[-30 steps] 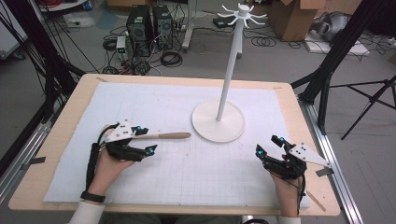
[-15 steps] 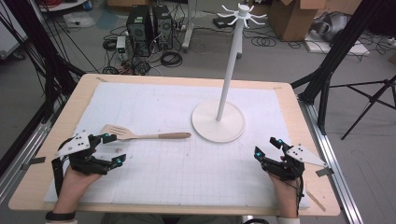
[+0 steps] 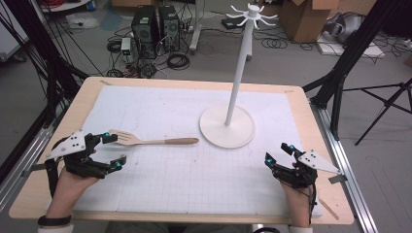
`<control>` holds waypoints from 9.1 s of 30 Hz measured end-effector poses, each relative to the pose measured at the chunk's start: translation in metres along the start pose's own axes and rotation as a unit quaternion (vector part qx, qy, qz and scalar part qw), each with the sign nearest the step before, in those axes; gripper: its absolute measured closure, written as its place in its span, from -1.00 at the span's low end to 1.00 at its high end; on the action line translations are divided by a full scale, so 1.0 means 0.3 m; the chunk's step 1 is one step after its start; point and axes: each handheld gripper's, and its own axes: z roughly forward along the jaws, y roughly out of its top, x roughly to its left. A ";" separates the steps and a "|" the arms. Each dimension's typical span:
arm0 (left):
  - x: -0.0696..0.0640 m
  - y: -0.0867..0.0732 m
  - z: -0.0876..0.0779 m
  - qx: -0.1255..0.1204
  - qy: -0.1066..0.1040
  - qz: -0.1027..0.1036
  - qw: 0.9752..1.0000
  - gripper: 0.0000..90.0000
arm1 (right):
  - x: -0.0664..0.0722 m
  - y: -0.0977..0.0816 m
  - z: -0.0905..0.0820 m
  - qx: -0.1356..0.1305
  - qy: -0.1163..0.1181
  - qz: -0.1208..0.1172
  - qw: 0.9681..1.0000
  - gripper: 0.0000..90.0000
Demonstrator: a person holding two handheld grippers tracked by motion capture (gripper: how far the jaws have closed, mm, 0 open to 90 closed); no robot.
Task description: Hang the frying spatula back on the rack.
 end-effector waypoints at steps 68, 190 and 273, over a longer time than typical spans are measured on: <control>0.213 0.012 0.530 0.406 -0.087 0.089 0.905 0.53 | -0.022 -0.011 -0.003 0.007 0.006 0.005 1.000 -0.44; -0.392 0.216 0.490 -0.056 0.064 0.135 0.987 0.72 | 0.476 0.385 0.255 -0.083 0.192 0.109 0.972 0.64; -0.207 0.142 0.108 -0.063 -0.162 0.036 0.984 -0.50 | 0.188 0.592 0.239 -0.050 0.390 -0.049 0.918 0.67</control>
